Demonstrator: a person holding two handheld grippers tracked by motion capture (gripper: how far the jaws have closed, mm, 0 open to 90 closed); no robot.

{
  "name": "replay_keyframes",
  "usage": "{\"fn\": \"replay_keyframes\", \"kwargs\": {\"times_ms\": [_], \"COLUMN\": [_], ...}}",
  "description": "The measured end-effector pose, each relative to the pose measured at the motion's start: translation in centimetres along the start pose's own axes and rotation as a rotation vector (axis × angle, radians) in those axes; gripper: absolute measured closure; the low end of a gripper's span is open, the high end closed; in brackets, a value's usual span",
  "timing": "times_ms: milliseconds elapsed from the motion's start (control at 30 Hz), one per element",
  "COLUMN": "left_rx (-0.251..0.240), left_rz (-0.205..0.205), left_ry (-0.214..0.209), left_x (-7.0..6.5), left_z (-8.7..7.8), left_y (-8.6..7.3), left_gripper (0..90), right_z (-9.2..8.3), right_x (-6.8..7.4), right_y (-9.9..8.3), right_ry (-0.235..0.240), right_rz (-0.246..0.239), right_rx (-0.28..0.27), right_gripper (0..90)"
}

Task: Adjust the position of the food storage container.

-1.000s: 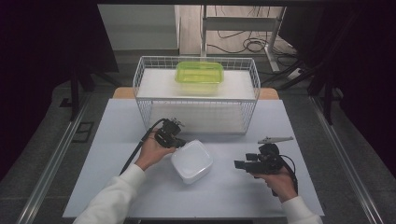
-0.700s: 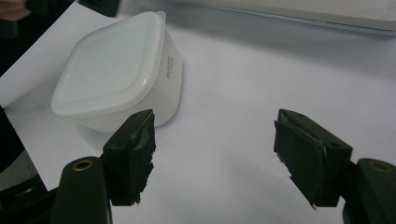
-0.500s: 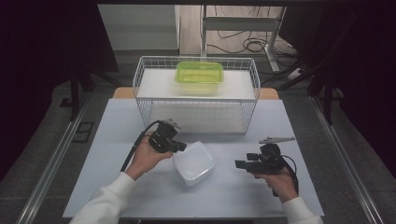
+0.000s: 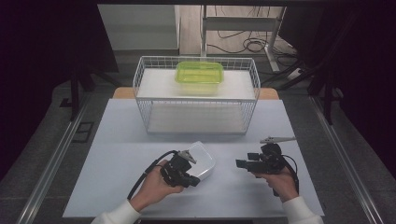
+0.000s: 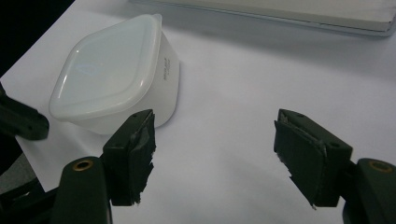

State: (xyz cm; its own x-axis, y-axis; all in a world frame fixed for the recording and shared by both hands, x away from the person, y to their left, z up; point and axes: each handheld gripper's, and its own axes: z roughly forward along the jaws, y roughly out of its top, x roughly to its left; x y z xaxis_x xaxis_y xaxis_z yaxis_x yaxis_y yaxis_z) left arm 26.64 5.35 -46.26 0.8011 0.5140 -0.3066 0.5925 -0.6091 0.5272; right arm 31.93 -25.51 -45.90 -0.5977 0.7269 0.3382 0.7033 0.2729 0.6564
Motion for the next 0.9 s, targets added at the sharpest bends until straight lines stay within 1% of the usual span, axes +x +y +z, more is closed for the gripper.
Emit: {"fn": "replay_keyframes", "kwargs": {"times_ms": [33, 67, 167, 233, 333, 433, 567, 633, 833, 900], "left_rx": [0.0, 0.009, 0.031, 0.036, 0.051, 0.054, 0.04, 0.034, 0.029, 0.029], "left_rz": [0.0, -0.001, 0.003, 0.003, -0.016, -0.025, -0.047, -0.063, -0.072, -0.078], "left_ry": [0.0, -0.005, -0.005, -0.003, 0.011, 0.014, 0.011, -0.003, 0.007, 0.017], "left_x": [0.0, -0.3, -0.5, -0.5, -0.1, 0.2, 0.9, 1.2, 1.6, 1.9], "left_z": [0.0, 0.5, 1.3, 1.5, 2.0, 2.1, 1.7, 1.6, 1.3, 1.1], "left_y": [0.0, -0.1, -0.4, -0.5, -0.9, -1.1, -1.3, -1.5, -1.8, -1.8], "left_gripper": [89.5, 89.5, 89.5, 89.5, 89.5, 89.5, 89.5, 89.5, 89.5, 89.5], "right_z": [0.0, 0.0, -0.1, -0.1, 0.0, 0.0, 0.1, 0.1, 0.1, 0.0], "right_x": [0.0, 0.0, 0.0, -0.1, 0.0, 0.0, -0.1, -0.1, -0.1, -0.1], "right_y": [0.0, 0.0, 0.0, 0.0, -0.1, -0.1, -0.1, -0.1, -0.1, -0.1], "right_ry": [-0.002, -0.002, -0.003, -0.003, -0.004, -0.004, -0.006, -0.006, -0.005, -0.005], "right_rz": [0.0, 0.0, -0.001, -0.001, -0.004, -0.005, -0.005, -0.007, -0.009, -0.008], "right_rx": [0.0, 0.0, -0.001, -0.001, 0.005, 0.006, 0.006, 0.007, 0.006, 0.006], "right_gripper": [29.3, 29.3, 29.3, 29.3, 29.2, 29.3, 29.3, 29.3, 29.3, 29.3]}}
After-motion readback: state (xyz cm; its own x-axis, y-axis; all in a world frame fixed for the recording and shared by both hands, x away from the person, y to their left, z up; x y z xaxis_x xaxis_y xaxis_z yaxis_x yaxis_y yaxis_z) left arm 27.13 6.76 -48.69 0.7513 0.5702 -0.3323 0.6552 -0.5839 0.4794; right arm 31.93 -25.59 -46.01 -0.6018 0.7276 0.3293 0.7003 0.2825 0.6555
